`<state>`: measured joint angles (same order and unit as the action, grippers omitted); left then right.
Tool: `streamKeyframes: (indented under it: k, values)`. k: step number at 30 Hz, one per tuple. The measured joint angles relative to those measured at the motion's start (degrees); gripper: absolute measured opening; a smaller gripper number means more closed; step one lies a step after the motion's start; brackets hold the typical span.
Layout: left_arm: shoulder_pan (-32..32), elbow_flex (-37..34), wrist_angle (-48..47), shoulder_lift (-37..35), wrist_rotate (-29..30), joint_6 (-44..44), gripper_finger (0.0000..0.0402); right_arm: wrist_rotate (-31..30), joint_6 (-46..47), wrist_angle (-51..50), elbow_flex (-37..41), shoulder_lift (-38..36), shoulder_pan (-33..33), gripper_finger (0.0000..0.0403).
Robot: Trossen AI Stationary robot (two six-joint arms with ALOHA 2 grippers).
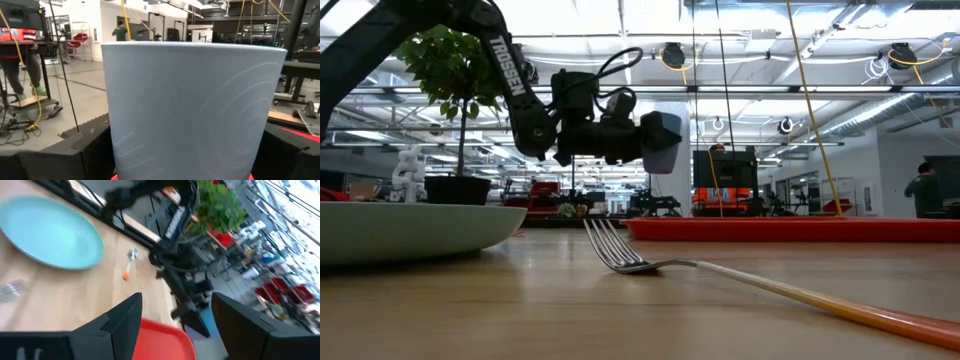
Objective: Pick and place plate/cup/fork/spoon on tray
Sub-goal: Put the blue cup on the red tray
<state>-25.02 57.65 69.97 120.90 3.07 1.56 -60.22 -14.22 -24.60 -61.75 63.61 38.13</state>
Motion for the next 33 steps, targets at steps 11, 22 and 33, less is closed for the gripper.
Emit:
streamKeyframes:
  k: [11, 22, 33]
  values:
    - [2.06, 0.04, 0.17, 0.00, 0.43, -0.43, 0.0347, 0.08, -3.57, 8.15, 6.48, 0.04, -7.74, 0.0231]
    - [5.26, 0.07, -0.02, 0.00, 3.16, -1.99, 0.0347, 16.48, -0.14, 28.84, 13.05, 1.80, -28.34, 0.0212]
    - [6.36, 0.09, -1.08, -0.02, 3.19, -4.05, 0.0347, 42.31, -4.67, 18.19, 7.33, 9.48, -48.23, 0.0212]
